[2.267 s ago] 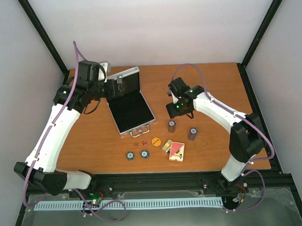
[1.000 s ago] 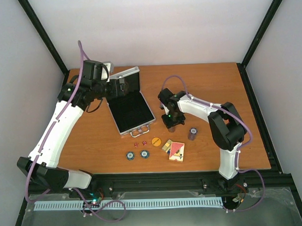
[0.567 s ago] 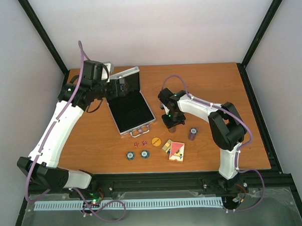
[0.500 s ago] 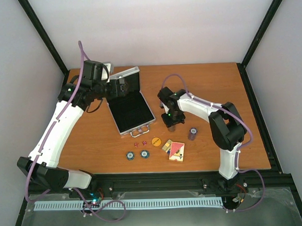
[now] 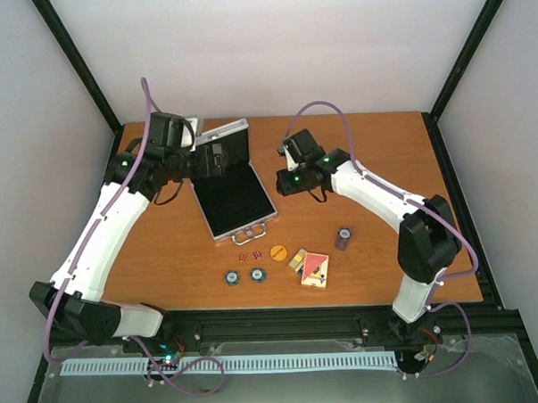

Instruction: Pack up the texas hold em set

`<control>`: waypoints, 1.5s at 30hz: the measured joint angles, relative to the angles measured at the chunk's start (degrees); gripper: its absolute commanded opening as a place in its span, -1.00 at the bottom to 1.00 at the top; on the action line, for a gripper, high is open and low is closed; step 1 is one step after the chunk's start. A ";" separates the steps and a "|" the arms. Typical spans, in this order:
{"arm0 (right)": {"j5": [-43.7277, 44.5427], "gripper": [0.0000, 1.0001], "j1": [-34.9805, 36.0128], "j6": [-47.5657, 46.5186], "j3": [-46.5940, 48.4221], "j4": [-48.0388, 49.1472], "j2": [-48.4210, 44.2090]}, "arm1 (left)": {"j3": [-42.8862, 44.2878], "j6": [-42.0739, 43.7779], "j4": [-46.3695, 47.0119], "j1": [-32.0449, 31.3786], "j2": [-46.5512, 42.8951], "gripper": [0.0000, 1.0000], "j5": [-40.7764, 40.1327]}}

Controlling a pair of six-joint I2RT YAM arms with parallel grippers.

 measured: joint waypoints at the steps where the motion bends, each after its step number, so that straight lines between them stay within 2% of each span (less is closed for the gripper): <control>1: -0.39 -0.94 0.00 0.39 -0.48 2.08 0.00 | -0.26 -0.13 0.00 0.00 0.00 1.00 0.17; 10: -1.64 -0.94 0.85 1.88 -3.72 19.67 3.54 | -2.86 -1.62 1.27 0.00 0.02 1.00 0.87; 22: 0.04 -0.94 3.19 0.48 -4.61 34.84 11.15 | -15.98 -6.40 4.55 0.00 -5.49 0.99 -0.92; 30: 1.18 -0.95 3.23 -0.87 -2.29 38.93 18.84 | -22.80 -9.22 7.54 0.00 -7.32 1.00 -0.87; 45: 2.71 -0.94 3.39 -1.44 5.95 42.71 27.06 | -26.88 -9.60 9.03 0.00 -7.32 0.99 -0.72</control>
